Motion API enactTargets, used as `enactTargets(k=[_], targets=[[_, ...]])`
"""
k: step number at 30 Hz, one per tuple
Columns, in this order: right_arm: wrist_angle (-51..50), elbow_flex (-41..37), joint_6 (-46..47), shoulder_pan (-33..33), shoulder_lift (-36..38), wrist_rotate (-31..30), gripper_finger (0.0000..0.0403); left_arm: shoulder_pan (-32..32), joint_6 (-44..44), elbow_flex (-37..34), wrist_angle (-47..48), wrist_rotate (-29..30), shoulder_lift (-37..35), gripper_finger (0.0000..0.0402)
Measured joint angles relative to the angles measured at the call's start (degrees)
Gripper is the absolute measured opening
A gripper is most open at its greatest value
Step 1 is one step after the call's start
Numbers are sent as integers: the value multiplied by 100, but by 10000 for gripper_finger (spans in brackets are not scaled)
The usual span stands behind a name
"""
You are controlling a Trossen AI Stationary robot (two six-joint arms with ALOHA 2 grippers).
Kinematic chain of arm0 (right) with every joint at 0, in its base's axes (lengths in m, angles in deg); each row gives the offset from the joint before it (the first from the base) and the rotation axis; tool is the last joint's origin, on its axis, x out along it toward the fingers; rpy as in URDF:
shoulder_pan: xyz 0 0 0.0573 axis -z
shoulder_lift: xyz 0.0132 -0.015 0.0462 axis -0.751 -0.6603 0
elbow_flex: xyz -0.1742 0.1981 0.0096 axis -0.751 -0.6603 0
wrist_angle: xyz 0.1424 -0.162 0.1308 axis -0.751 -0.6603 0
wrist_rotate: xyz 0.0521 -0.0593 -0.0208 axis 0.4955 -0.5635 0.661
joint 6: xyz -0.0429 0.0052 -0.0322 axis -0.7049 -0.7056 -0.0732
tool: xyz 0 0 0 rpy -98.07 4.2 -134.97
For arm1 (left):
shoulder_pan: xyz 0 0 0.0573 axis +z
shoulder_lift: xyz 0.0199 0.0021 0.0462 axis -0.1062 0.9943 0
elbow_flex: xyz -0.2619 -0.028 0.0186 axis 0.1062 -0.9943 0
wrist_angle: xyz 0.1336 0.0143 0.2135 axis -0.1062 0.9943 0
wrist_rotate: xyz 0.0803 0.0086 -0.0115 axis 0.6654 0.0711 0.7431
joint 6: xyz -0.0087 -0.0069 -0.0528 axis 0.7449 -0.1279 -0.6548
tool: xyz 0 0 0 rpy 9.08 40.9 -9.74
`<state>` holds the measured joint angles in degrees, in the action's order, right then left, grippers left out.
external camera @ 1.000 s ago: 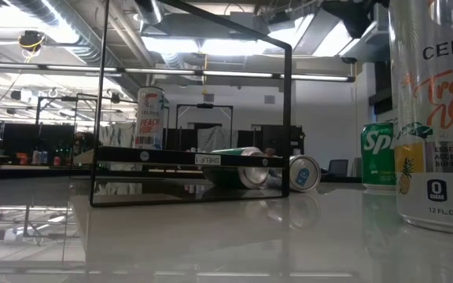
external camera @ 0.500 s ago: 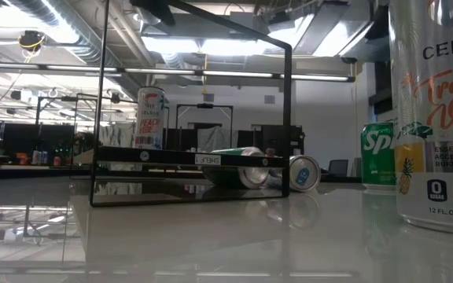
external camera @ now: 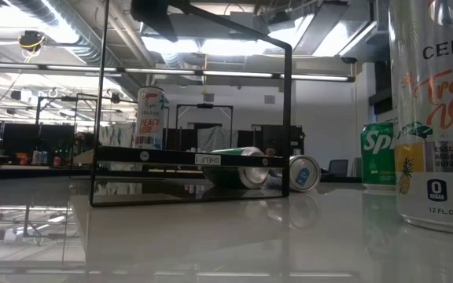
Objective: Place canned beverage on shelf
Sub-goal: Put the white yellow soda can on the shelf
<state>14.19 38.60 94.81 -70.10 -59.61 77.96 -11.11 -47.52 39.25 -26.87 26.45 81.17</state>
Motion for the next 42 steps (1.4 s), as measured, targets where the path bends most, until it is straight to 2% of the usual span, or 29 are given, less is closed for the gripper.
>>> enactTargets(k=[11, 16, 26, 38, 42], targets=[[-1039, 0, 1566, 2, -12, 543, 372, 0, 0, -15, 5, 2, 0, 386], [-976, 0, 1883, 2, -12, 722, 372, 0, 0, -15, 5, 2, 0, 386], [-788, 0, 2234, 2, -39, 702, 372, 0, 4, -12, 7, 82, 0, 386], [-819, -1, 2207, 2, -707, 773, 372, 0, 13, -8, 9, 85, 0, 386], [-819, 0, 2202, 2, -877, 983, 372, 0, 13, -8, 11, 85, 0, 386]])
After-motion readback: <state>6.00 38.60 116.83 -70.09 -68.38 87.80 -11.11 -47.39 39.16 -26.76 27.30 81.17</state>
